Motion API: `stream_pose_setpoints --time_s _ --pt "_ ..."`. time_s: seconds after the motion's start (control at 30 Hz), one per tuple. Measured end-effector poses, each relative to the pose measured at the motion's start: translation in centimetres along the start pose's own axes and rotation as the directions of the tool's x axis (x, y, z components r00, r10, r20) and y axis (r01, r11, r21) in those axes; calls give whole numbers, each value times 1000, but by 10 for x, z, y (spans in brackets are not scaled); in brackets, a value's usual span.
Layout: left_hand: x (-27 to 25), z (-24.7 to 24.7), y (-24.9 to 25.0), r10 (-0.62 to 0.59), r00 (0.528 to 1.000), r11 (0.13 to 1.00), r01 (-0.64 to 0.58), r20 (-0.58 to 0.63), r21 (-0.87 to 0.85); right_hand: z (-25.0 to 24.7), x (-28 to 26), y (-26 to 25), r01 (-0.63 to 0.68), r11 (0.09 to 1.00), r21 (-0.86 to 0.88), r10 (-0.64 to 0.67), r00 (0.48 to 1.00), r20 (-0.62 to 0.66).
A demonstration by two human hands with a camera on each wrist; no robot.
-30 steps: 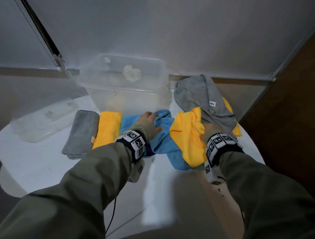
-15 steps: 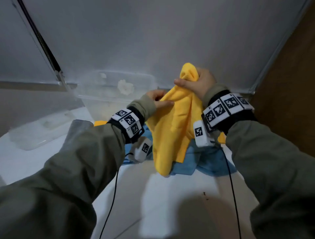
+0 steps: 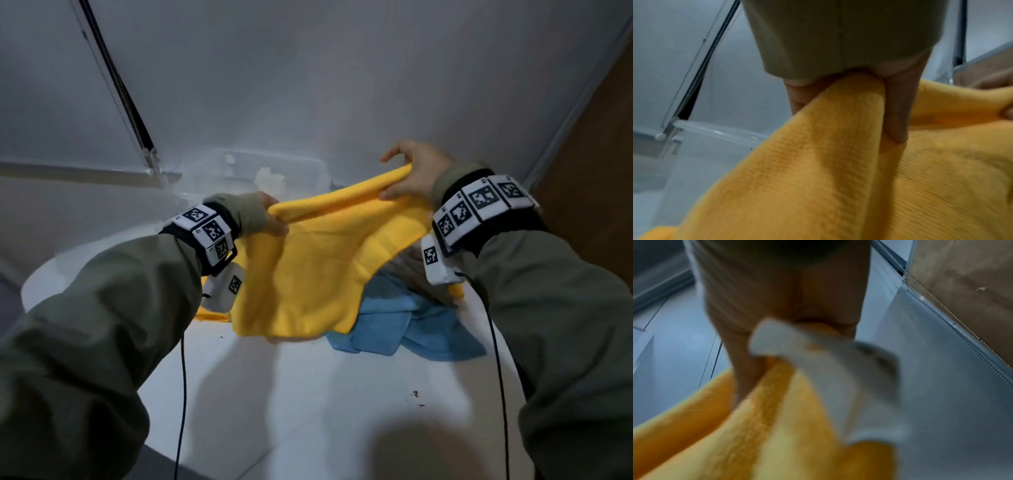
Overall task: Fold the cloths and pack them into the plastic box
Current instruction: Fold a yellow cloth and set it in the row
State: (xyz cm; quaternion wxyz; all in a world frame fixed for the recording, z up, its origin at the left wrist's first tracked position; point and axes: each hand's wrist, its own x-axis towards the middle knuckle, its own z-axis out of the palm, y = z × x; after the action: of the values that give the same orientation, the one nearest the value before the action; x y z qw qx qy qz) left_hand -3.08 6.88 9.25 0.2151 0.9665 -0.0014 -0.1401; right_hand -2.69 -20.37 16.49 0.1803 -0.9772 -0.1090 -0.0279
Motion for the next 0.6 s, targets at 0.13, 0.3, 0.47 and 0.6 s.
stream_pose_setpoints --time_s 0.13,0.3,0.47,0.6 --pt "-5 2 5 54 969 997 -64 -240 -34 10 -1 -3 -18 999 -51 10 988 -157" --pt "-3 35 -13 14 986 975 -50 -167 -216 43 1 2 45 982 184 -60 995 75" --pt "-15 96 -63 -187 943 951 244 275 -190 124 -20 22 29 999 -28 -2 723 690" --pt "-23 124 -75 -322 881 776 455 346 -437 181 -38 33 -293 953 -78 258 649 716"
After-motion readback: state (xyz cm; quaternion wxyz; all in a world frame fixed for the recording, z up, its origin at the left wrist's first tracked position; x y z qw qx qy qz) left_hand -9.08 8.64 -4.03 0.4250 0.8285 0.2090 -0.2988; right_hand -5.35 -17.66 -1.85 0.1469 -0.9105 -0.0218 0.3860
